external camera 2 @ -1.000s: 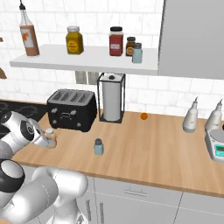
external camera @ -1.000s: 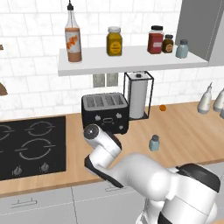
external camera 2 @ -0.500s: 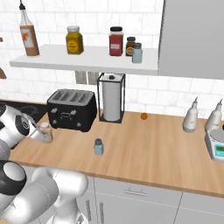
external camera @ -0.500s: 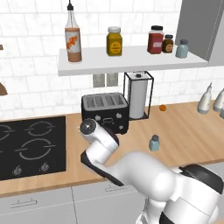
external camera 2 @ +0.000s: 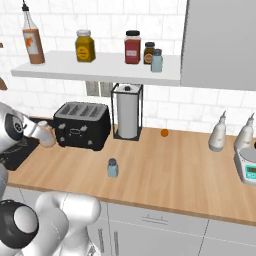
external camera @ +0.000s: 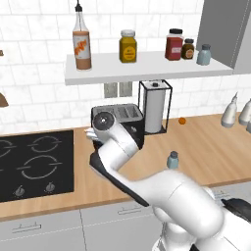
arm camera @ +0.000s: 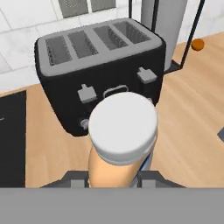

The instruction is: Put the shaker and condiment bottle from the counter next to their counterparts in the cabinet.

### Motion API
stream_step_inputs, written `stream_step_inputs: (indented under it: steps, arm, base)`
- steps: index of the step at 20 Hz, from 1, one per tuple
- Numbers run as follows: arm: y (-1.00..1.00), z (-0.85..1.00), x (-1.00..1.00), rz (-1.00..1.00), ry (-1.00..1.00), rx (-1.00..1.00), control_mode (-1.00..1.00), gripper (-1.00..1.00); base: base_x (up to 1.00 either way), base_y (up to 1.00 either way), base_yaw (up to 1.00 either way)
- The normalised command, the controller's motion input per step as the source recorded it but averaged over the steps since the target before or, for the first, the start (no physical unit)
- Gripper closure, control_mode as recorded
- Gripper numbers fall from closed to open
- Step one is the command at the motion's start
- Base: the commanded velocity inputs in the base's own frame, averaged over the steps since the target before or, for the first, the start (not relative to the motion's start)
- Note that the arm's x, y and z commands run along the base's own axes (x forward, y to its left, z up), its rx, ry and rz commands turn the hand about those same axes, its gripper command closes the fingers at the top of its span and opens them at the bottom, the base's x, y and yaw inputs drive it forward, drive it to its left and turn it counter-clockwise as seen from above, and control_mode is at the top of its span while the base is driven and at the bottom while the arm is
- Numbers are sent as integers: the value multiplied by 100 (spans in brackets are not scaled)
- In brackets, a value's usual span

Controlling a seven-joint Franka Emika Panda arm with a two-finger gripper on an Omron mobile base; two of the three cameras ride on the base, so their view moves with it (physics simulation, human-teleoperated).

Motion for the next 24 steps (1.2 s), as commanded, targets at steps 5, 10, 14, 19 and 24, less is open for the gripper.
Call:
stream_step_inputs:
  steps: [5,10,14,19,24]
  arm:
    - [-7,96,-38,27,-1,-17,-100,100]
    - [-14,95,-11,29,0,-13,-100,100]
    - [-27,88,0,31,0,-4,-100,100]
    - [-20,84,0,34,0,-1,-100,100]
    - [-8,82,1,33,0,0,-100,100]
  base:
    - [0,0,0]
    - [0,0,0]
    - [0,0,0]
    - [0,0,0]
    - [0,0,0]
